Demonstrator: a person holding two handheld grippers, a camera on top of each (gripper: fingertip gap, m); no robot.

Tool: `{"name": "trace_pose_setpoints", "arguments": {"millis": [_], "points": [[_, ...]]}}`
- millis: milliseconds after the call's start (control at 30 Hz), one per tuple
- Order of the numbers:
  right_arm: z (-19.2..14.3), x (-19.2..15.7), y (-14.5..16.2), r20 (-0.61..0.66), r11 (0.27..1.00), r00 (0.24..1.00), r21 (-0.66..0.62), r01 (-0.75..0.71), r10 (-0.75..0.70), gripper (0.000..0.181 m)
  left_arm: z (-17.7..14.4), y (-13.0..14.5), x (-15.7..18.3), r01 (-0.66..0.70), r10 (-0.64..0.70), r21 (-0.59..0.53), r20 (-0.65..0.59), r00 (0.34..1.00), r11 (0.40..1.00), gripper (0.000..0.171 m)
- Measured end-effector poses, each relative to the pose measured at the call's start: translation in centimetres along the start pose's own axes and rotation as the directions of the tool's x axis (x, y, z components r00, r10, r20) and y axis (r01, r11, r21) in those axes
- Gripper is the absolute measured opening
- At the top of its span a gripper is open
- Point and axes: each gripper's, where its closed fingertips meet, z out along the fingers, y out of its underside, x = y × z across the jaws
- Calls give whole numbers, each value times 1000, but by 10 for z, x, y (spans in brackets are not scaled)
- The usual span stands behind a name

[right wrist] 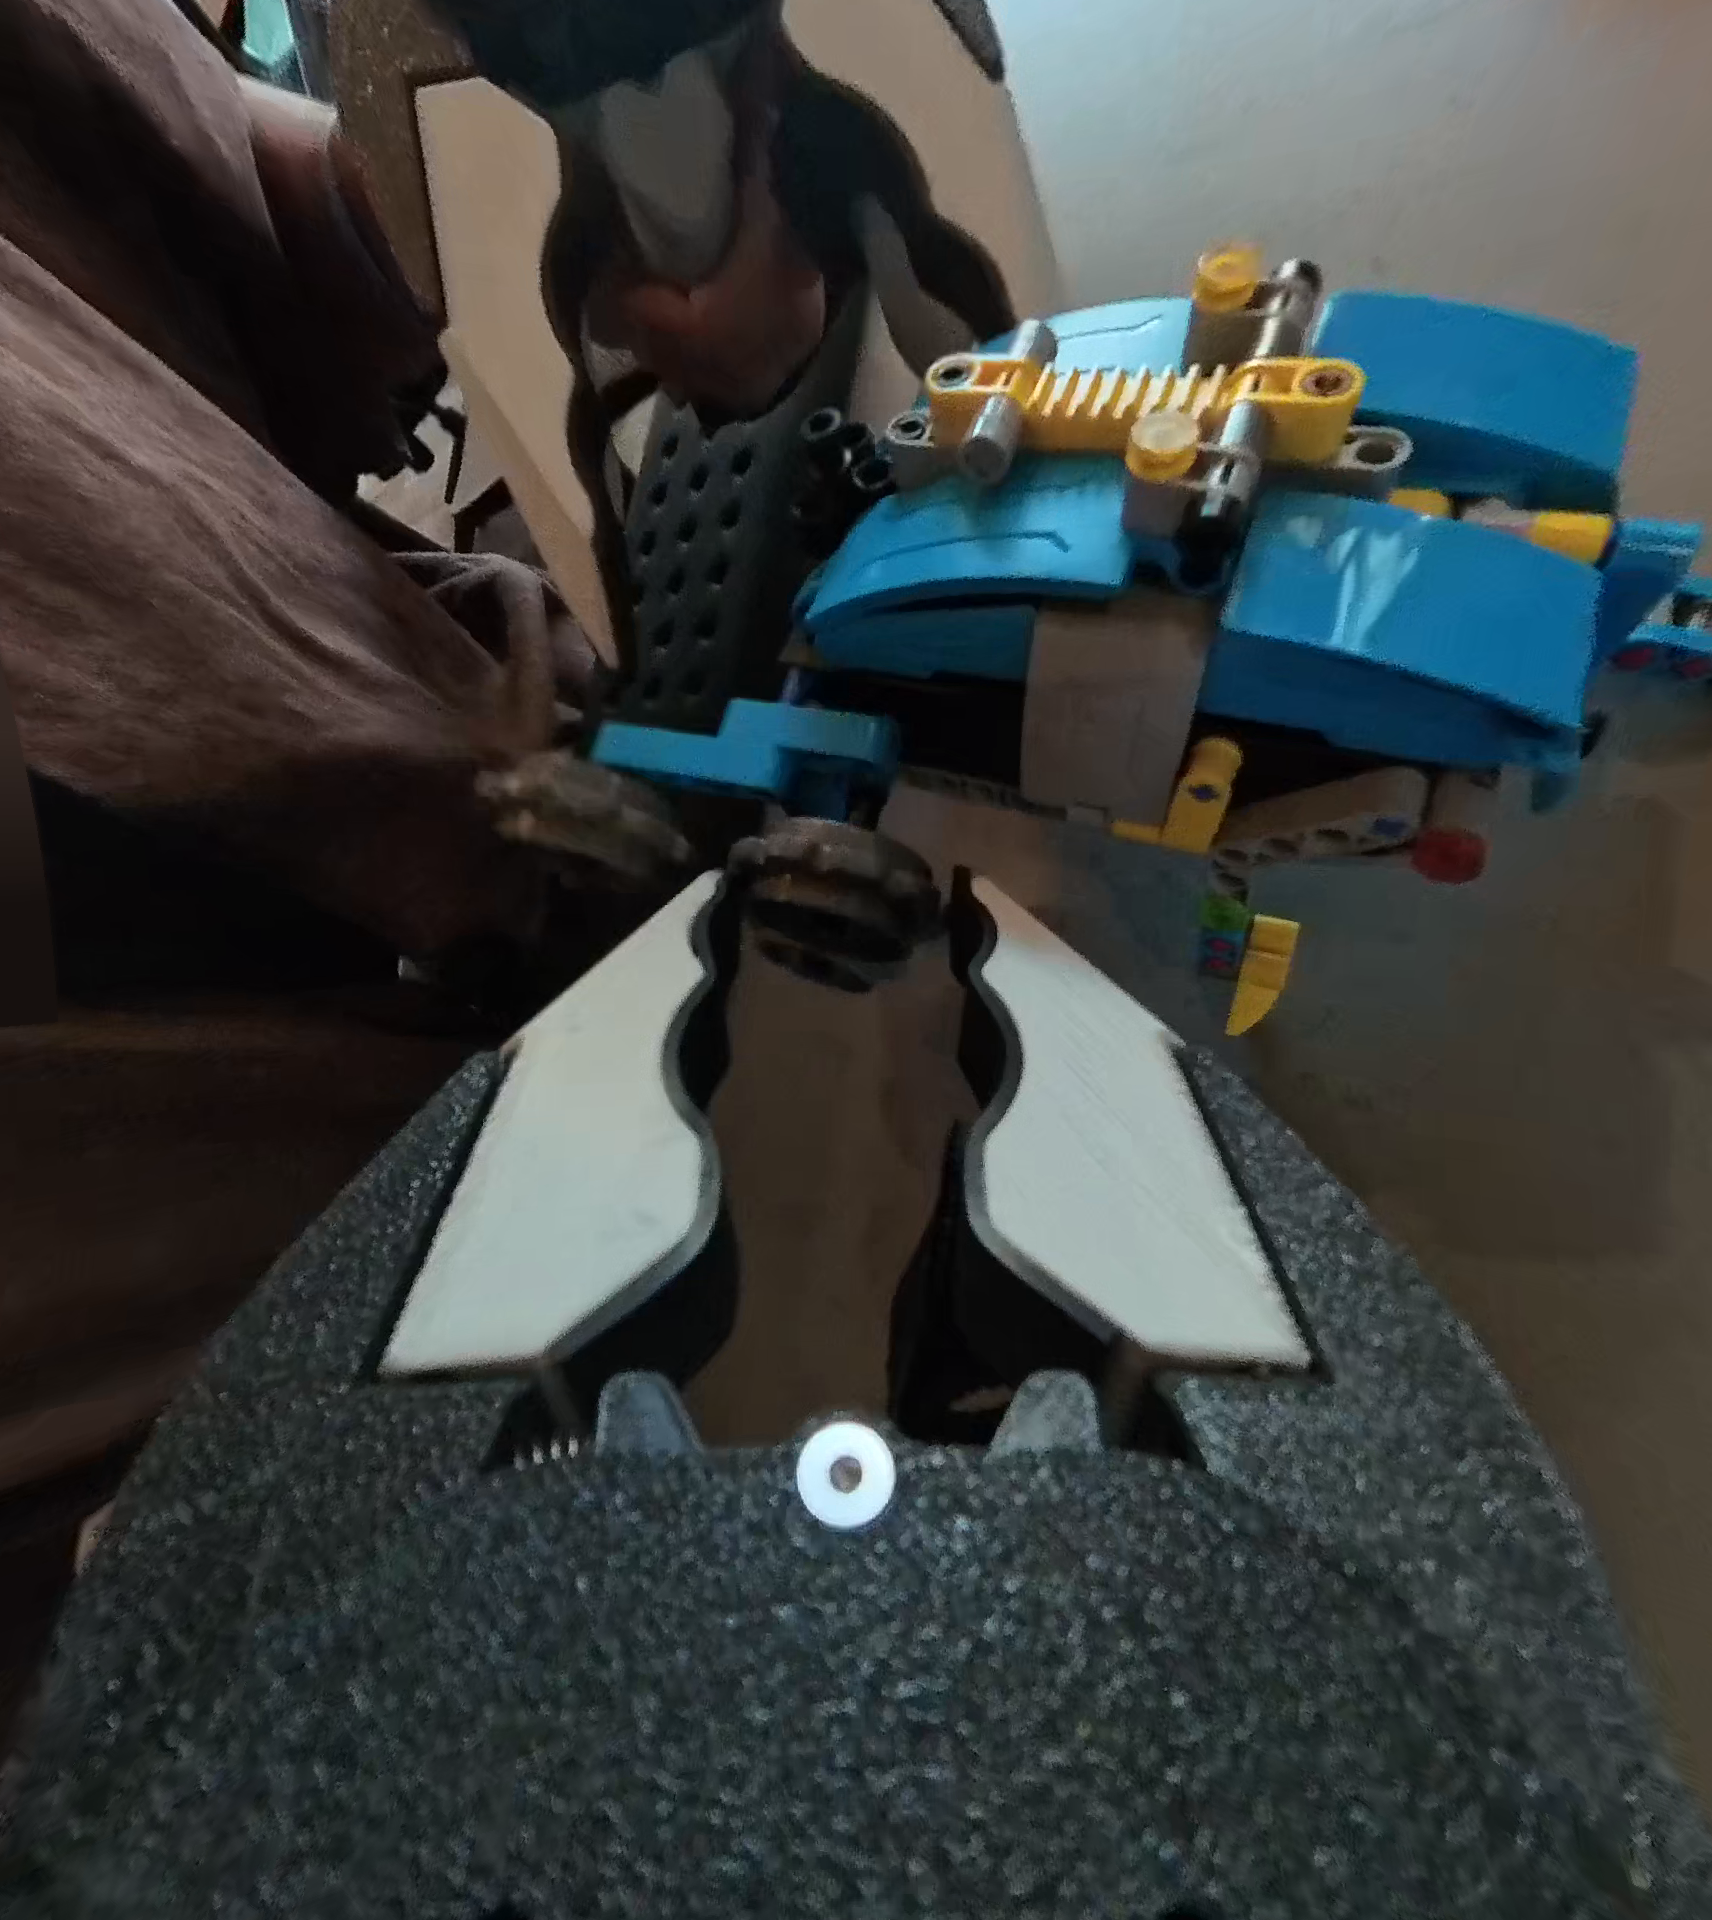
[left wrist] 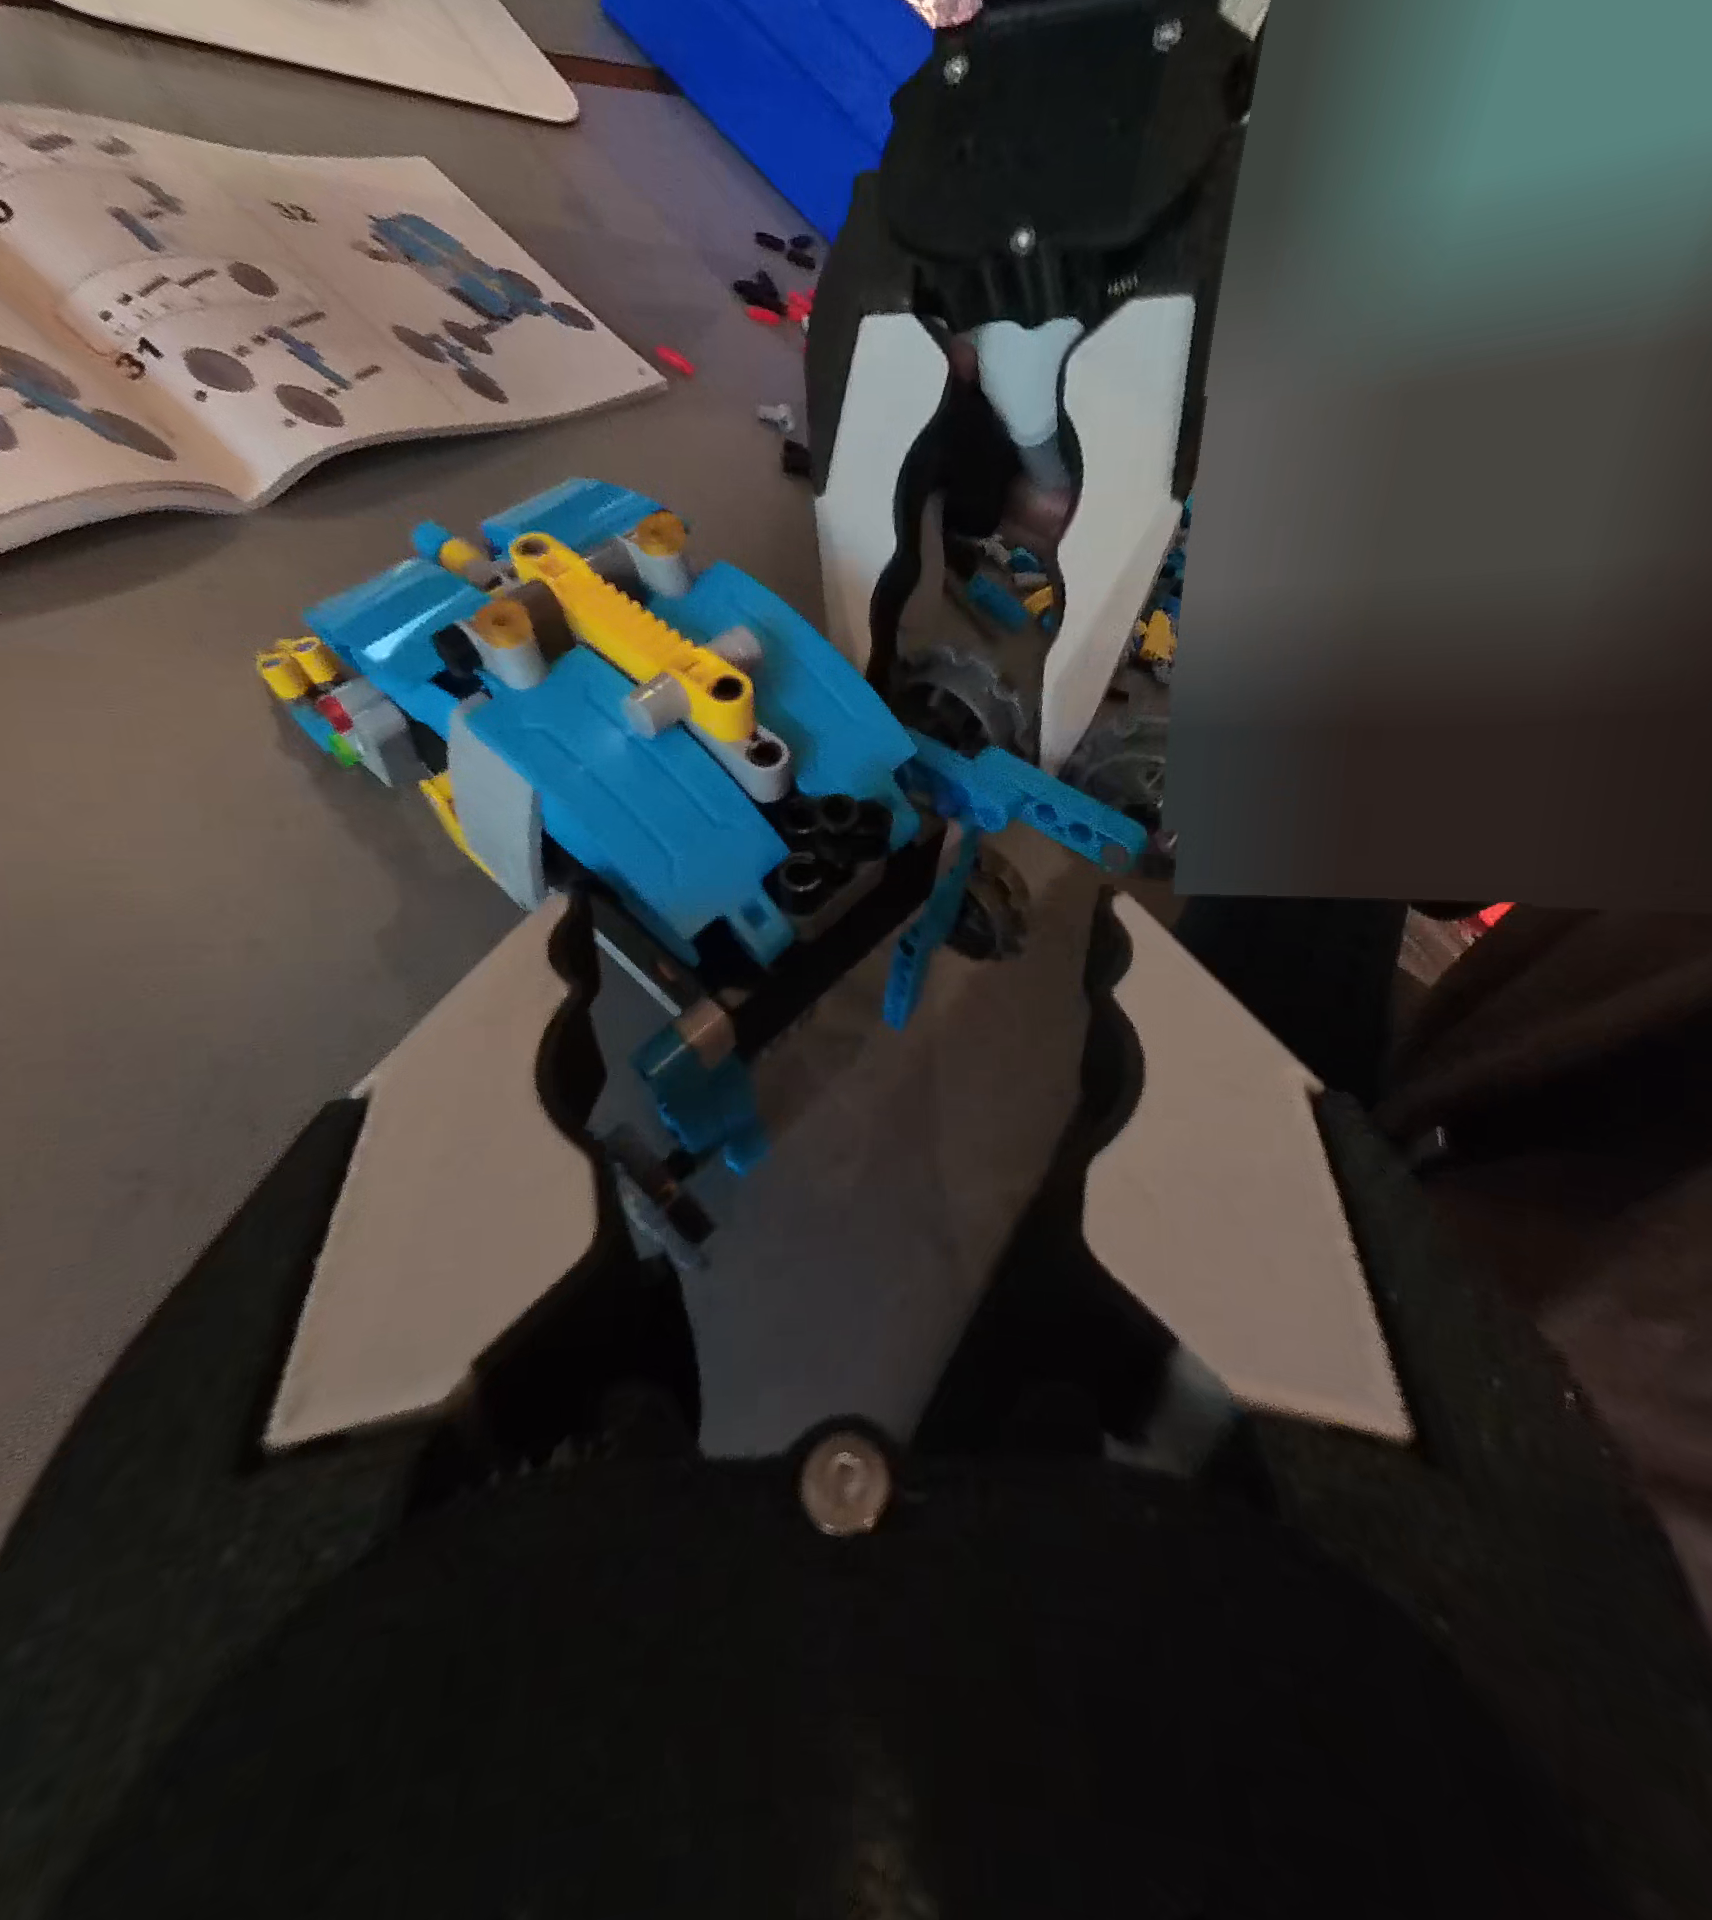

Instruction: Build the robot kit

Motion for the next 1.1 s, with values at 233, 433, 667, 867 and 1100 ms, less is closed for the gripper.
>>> {"name": "trace_pose_setpoints", "arguments": {"millis": [233, 433, 667, 867, 1100], "points": [[2, 3, -4, 3, 1000, 1000, -13, -16, 16, 42, 7, -4, -7, 36, -36, -1, 63, 997, 999, 96], [3, -1, -2, -10, 986, 986, -25, -167, 167, 41, 5, -13, -7, 204, -205, 59, 18, 979, 977, 93], [1, -7, -3, 54, 962, 961, -33, -270, 272, 41, 4, -15, -6, 252, -253, -20, -33, 967, 967, 92], [2, -12, 0, 82, 954, 952, -86, -287, 294, 40, -1, -18, -3, 339, -344, -63, -132, 930, 939, 95], [2, -10, -1, 37, 949, 951, -90, -303, 307, 40, 5, -18, 1, 330, -339, -129, -56, 939, 935, 106]]}}
